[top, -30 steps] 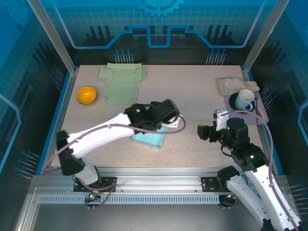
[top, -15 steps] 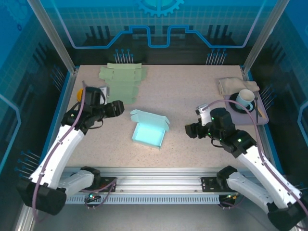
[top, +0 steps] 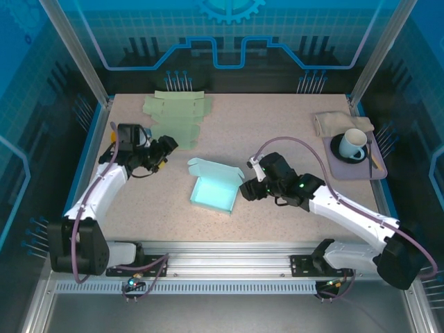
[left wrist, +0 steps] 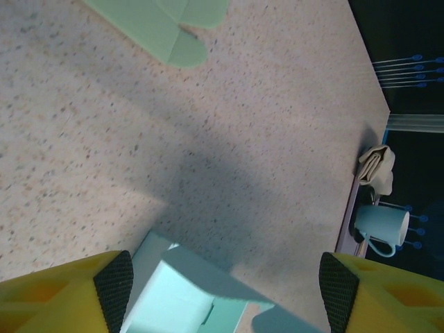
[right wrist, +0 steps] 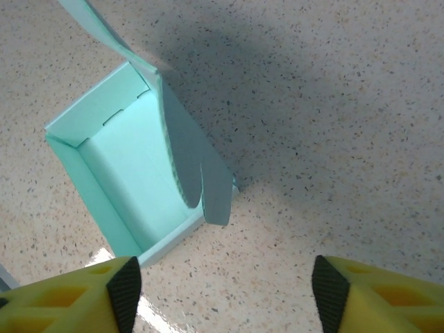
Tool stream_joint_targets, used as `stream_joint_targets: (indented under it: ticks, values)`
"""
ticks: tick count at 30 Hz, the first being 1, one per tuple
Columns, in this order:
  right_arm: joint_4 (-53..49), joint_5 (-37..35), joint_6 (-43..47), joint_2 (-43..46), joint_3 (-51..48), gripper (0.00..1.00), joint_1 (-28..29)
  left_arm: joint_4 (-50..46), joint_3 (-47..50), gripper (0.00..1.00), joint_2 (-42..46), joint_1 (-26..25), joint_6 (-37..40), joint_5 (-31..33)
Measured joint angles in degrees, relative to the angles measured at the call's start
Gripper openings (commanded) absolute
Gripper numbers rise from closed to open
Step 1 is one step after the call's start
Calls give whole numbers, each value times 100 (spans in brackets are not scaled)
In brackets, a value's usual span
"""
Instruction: Fold the paper box
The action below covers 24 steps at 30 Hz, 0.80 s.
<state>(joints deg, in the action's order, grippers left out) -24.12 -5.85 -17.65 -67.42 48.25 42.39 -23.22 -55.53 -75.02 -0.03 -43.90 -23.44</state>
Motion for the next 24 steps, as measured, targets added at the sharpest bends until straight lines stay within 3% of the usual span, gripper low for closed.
stream_joint_targets:
  ticks: [6,14,24]
  values:
    - [334,44,-251,-376,4,59,22,116,-337,74,-520,-83,-422,4]
    - [601,0,-431,-920,175,48,256,125,-551,74,-1086,-868,-686,146]
    - [723,-157,-1217,-1163,479,38,514,321,-297,74,-1060,-1687,-1305,404]
